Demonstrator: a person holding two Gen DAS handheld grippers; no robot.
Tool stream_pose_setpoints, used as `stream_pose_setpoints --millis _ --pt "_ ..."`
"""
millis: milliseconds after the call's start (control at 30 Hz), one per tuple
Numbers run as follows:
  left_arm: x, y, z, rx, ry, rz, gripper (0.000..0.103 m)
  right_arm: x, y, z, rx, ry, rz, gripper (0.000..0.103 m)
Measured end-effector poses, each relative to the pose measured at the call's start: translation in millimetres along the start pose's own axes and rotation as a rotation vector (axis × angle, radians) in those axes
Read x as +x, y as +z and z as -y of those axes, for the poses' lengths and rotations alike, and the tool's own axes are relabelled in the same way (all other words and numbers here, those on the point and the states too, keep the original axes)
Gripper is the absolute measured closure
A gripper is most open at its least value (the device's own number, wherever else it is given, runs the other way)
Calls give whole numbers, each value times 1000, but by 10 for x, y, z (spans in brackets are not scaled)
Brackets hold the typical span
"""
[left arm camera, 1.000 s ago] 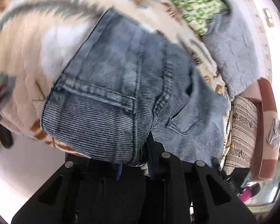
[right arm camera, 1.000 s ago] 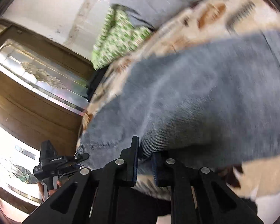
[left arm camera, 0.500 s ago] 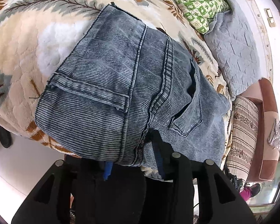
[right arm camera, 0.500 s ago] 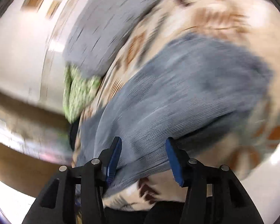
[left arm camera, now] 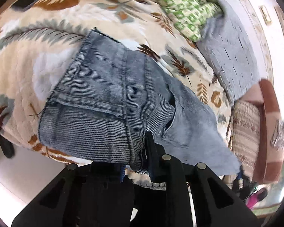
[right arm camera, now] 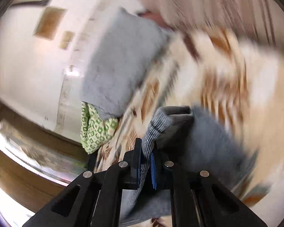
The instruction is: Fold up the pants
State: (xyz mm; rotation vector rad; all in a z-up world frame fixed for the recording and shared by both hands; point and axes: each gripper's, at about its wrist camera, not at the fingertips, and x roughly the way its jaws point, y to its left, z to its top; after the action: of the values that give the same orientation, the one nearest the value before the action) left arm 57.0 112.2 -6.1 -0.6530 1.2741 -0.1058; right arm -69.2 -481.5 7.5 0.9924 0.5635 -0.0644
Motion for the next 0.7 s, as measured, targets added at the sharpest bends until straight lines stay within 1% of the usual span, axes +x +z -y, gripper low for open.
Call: stream_pose_setpoints --millis 33,67,100,133,167,233,300,367,467,533,567,600,633,667,700 --pt "70 -27 -2 6 15 -19 87 -55 35 7 -21 -22 2 96" --pt "147 -47 -36 0 34 -43 87 -69 27 61 -22 -44 -16 96" --pt "223 -60 -74 -11 47 -66 87 -60 -7 138 -24 -79 -39 96" --pt "317 -94 -152 -29 56 -99 87 -8 -98 273 -24 -132 -76 96" --pt "364 -120 -208 -45 56 -117 87 -9 -162 385 -15 -157 -94 96" --pt "372 -135 -286 -64 34 -120 87 20 -336 627 32 -198 -119 96" --pt "343 -128 -296 -64 26 -122 86 2 -424 791 60 -212 -125 94" --pt "339 -128 -263 -48 37 -122 86 26 -499 899 75 -220 -139 92" --pt "309 -158 -222 -16 47 -118 84 -44 -494 924 75 -217 -135 90" --pt "247 -194 -206 31 60 -123 82 -125 -463 866 63 -250 -127 87" --pt "156 -221 -228 70 48 -121 80 -203 -430 832 45 -285 -113 78" --pt "80 -242 -253 92 34 -119 79 -306 -390 784 15 -327 -85 66" --pt "-35 -271 -293 114 6 -113 79 -345 -375 720 -4 -348 -65 62" --pt "-139 -281 -344 126 -14 -103 78 -467 -329 637 -40 -373 -27 61" --pt "-230 -270 -390 132 -23 -87 78 -511 -306 589 -56 -382 -12 61"
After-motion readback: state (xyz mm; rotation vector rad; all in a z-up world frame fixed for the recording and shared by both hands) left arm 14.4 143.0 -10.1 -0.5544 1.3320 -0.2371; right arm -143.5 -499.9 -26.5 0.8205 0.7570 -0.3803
